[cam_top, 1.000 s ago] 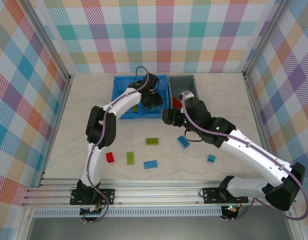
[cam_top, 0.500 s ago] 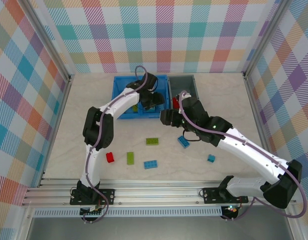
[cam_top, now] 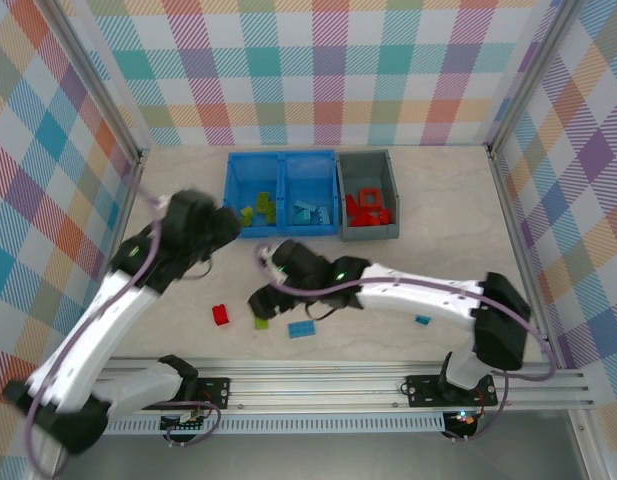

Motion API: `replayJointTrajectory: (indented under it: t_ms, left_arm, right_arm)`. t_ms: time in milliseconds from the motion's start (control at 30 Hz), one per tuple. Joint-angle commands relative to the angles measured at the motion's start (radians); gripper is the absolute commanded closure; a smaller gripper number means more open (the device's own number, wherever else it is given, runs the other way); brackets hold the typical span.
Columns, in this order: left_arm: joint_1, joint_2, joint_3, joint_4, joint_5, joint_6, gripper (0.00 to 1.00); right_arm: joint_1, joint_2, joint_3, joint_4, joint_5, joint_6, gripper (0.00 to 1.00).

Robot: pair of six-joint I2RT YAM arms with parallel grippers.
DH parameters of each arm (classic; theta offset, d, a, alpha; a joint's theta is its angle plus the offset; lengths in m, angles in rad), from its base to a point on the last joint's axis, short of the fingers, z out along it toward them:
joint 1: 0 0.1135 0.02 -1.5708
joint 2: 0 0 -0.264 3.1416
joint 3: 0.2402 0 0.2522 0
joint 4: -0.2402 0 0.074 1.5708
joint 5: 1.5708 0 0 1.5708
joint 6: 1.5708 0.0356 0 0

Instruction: Sort the legos into containers by color

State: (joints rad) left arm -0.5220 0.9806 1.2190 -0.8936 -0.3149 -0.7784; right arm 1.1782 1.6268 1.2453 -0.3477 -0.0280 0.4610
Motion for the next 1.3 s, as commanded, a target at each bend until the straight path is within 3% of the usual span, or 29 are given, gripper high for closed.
replayJointTrajectory:
  t_ms: [0,133,267,433,600,767,1000,1167,1267]
  left_arm:
    - [-0.004,-0.184,-0.097,-0.261,-0.167,-0.114,0.38]
    - [-0.005,-0.450,-0.107,-0.466,-0.284,-0.210,0.38]
    - [-0.004,-0.597,-0.072,-0.538,-0.365,-0.250,0.37]
    - [-0.004,-0.637,-0.034,-0.554,-0.383,-0.251,0.37]
    - [-0.004,-0.629,-0.026,-0.551,-0.371,-0.245,0.37]
    - [-0.004,-0.629,-0.036,-0.535,-0.359,-0.245,0.38]
    - [-0.004,-0.631,-0.062,-0.509,-0.339,-0.239,0.38]
    - [-0.004,-0.618,-0.078,-0.469,-0.299,-0.205,0.38]
    - [-0.004,-0.584,-0.102,-0.369,-0.196,-0.135,0.37]
  right_arm:
    - [0.057,0.130,0.090,0.065,-0.092,-0.050,0.18]
    - [0.073,0.358,0.310,-0.098,-0.011,0.052,0.14]
    - [0.089,0.499,0.441,-0.137,0.062,0.127,0.11]
    - [0.091,0.644,0.633,-0.243,0.168,0.142,0.10]
    - [0.092,0.775,0.804,-0.325,0.177,0.129,0.12]
    - [0.092,0.857,0.920,-0.408,0.206,0.145,0.23]
    - [0.092,0.850,0.915,-0.440,0.236,0.156,0.47]
    - [0.093,0.760,0.829,-0.392,0.265,0.150,0.65]
    - [0.089,0.652,0.752,-0.366,0.311,0.131,0.68]
